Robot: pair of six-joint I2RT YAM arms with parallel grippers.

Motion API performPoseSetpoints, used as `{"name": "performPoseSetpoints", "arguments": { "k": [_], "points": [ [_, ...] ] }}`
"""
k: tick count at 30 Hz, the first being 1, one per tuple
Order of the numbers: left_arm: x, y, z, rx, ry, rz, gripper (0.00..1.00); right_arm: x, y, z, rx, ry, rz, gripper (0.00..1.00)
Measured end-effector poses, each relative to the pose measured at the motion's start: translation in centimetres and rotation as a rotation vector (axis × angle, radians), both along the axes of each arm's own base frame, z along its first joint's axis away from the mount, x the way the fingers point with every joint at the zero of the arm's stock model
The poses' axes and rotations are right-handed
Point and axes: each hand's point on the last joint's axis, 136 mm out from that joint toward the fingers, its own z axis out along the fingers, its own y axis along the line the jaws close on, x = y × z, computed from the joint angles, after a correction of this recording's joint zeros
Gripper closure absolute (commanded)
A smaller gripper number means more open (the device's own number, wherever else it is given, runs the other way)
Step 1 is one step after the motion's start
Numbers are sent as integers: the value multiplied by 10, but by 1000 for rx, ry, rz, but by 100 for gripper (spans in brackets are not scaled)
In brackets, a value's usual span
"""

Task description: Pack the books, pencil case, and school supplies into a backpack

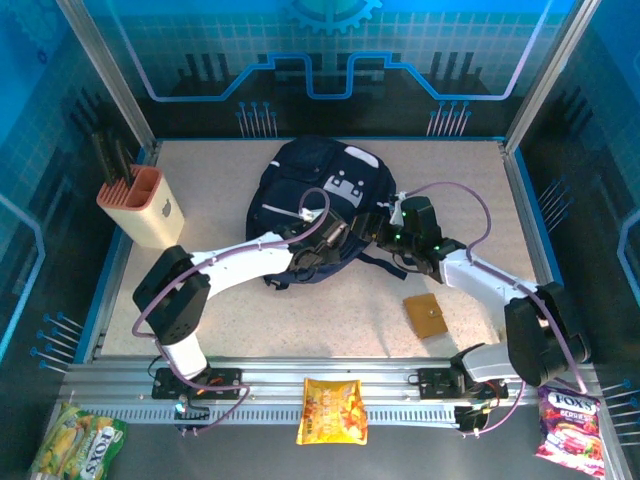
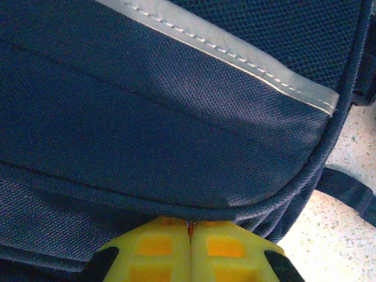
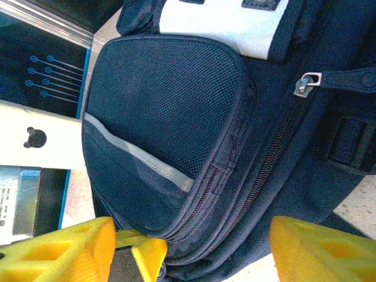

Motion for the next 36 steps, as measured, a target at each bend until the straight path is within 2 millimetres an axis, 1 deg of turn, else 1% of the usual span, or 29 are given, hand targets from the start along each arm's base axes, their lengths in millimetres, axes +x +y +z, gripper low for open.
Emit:
{"name": "performPoseSetpoints", "arguments": {
  "k": [4,9,10,14,15,20,22,25,28,33,34,36],
  "points": [
    [-1,0,8,-19,-10,-6,100,-2,10,-7,31,40,2,39],
    [-6,0,16,-47,-11,-37,100,-6,31,-24,94,131,-1,50],
    [-6,0,16,-53,-13,-42,100,-6,34,-27,105,147,-5,51],
    [-8,-2,17,-58,-11,-72,100,1,43,-37,136,204,-30,56],
    [-8,-2,17,-56,-10,-79,100,2,45,-39,142,217,-35,59],
    [-8,-1,16,-40,-12,-118,100,11,50,-39,164,230,-47,80],
    [-6,1,16,-32,-12,-133,100,12,50,-37,158,227,-47,84],
    [-5,11,13,-17,-7,-154,100,12,48,-39,124,226,-44,86],
    [-2,33,11,-5,-8,-151,100,13,39,-39,80,212,-46,87],
    [10,72,13,9,-34,-122,100,26,10,-34,25,186,-79,87],
    [11,78,12,12,-37,-119,100,29,3,-33,19,179,-90,86],
    [13,85,10,16,-40,-128,100,35,-11,-33,5,171,-116,81]
  ]
}}
